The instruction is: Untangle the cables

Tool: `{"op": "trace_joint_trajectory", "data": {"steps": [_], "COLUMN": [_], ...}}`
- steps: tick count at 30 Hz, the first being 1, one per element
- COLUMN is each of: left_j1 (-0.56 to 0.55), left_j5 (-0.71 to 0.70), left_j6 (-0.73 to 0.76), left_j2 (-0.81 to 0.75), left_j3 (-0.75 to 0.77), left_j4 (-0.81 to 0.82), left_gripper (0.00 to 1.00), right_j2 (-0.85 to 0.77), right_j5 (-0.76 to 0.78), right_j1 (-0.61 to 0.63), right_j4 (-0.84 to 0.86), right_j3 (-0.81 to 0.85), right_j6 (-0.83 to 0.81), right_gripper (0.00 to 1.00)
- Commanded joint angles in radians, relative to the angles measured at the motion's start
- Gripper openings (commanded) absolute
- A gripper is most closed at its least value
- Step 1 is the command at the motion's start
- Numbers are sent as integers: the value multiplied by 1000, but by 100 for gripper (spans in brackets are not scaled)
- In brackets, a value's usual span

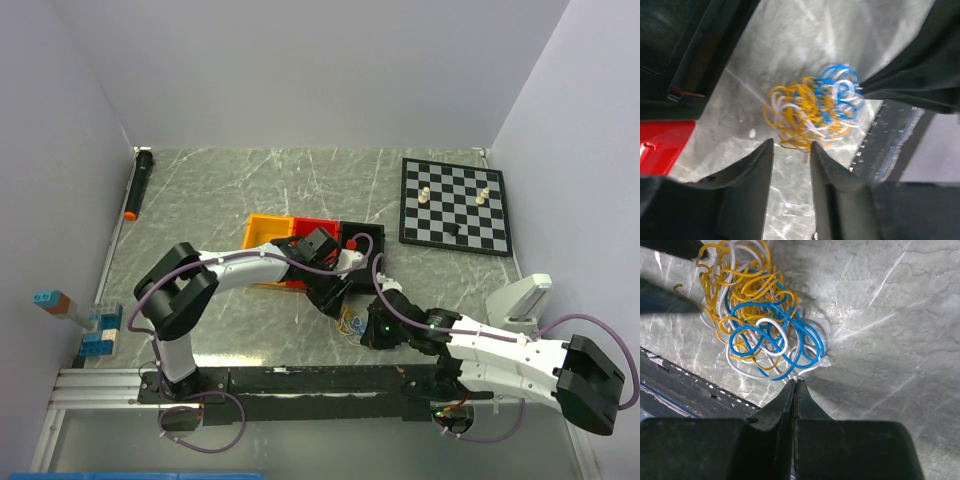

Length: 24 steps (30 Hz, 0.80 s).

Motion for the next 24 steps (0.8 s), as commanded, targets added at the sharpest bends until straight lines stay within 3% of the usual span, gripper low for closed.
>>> {"op": "trace_joint_trajectory", "data": {"steps": [1, 7, 18, 24], "left_j1": [-5, -5, 15, 116], "left_j5": [-42, -64, -100, -165], "left_j6": [23, 49, 229, 281], "left_j2": [18, -1, -173, -320], "left_j3": [29, 31, 43, -3], "left_j4": [20, -8, -282, -382], "left_gripper": [33, 1, 1, 1], "right_j2": [-26, -14, -11, 23], "right_j5": [-5, -7, 9, 26], "right_j1": [-8, -9, -11, -11], "right_j4": [16, 26, 3, -20], "right_j3": [-13, -13, 4, 51], "right_j6": [1, -5, 1, -3], "right_gripper": [0, 0, 0, 0]}}
